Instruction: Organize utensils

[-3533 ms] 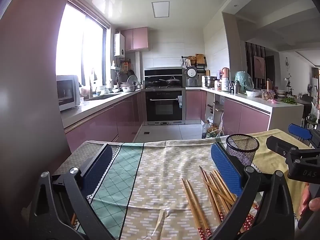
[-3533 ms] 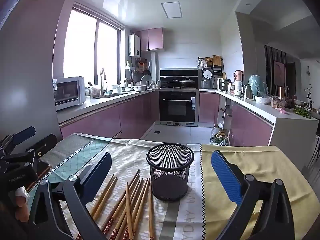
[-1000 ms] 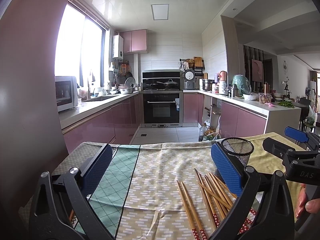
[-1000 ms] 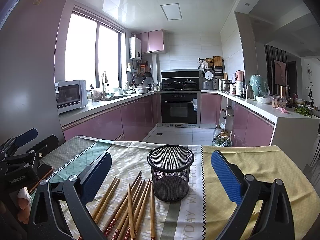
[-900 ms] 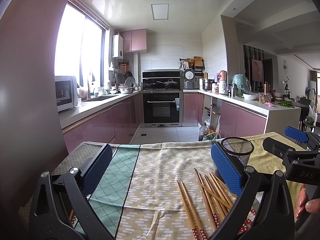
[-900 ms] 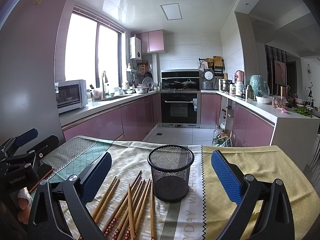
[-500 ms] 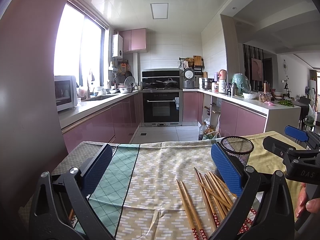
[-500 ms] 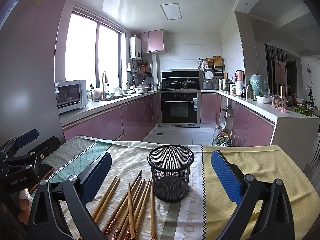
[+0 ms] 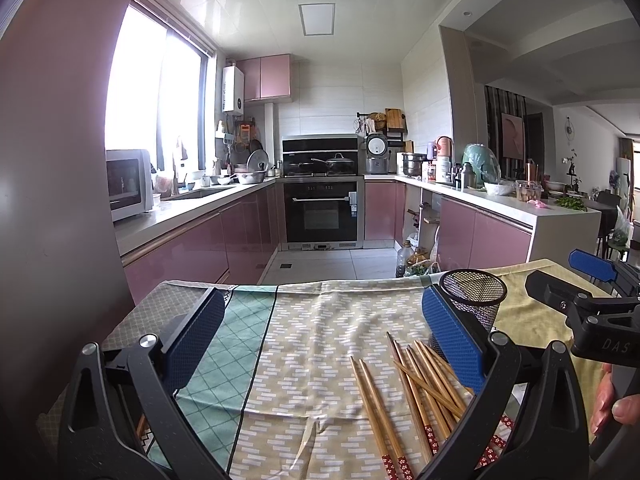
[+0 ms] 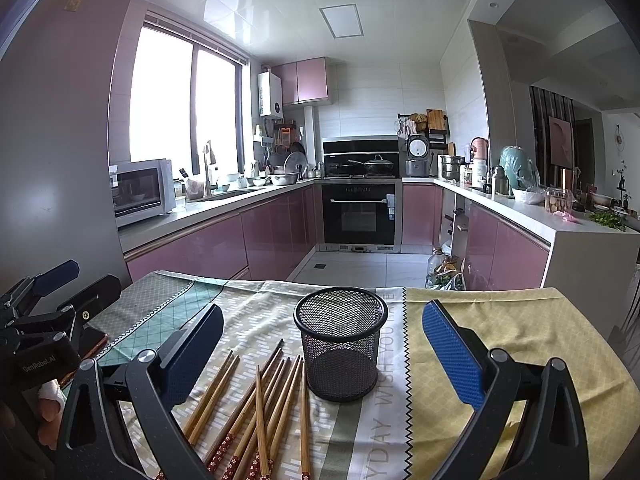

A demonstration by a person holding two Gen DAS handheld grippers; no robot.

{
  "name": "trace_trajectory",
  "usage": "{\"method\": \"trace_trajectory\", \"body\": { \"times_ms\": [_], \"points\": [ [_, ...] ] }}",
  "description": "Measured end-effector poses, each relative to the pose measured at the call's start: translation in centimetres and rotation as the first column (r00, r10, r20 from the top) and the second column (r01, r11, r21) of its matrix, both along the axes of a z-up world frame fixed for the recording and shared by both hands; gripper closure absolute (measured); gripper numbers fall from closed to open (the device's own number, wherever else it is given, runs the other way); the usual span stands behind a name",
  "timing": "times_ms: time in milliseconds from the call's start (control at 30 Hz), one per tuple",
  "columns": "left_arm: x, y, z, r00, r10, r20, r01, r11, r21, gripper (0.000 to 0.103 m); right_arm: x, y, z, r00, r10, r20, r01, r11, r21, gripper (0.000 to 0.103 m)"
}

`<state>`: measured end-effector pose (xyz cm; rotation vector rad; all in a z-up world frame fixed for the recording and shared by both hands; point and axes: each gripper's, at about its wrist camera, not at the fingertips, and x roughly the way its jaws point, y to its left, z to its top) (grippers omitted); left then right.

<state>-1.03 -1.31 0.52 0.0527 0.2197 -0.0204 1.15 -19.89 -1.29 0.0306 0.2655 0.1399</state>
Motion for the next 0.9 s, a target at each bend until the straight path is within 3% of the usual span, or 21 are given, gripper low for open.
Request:
{"method": "trace_trajectory", "body": {
  "times_ms": [433, 667, 900],
  "points": [
    [1.1, 0.3, -0.6, 0.999, -0.009, -0.042, 0.01, 1.0, 0.003, 0.006, 0.0, -0.5, -0.4, 1.0, 0.017, -0.022, -0.017, 1.0, 0.004, 0.007],
    [2.6, 0.4, -1.8, 0.987, -0.065, -0.149, 0.068, 0.998, 0.01, 0.012, 1.2, 0.1, -1.9, 0.984, 0.106, -0.147, -0.11, 0.994, -0.026, 0.009],
    [5.9, 0.6, -5.3, 0.918, -0.156, -0.364, 0.157, 0.987, -0.028, 0.037, 3.3, 1.4, -5.4, 0.916, 0.185, -0.357, -0.213, 0.976, -0.04, 0.052]
  ]
}}
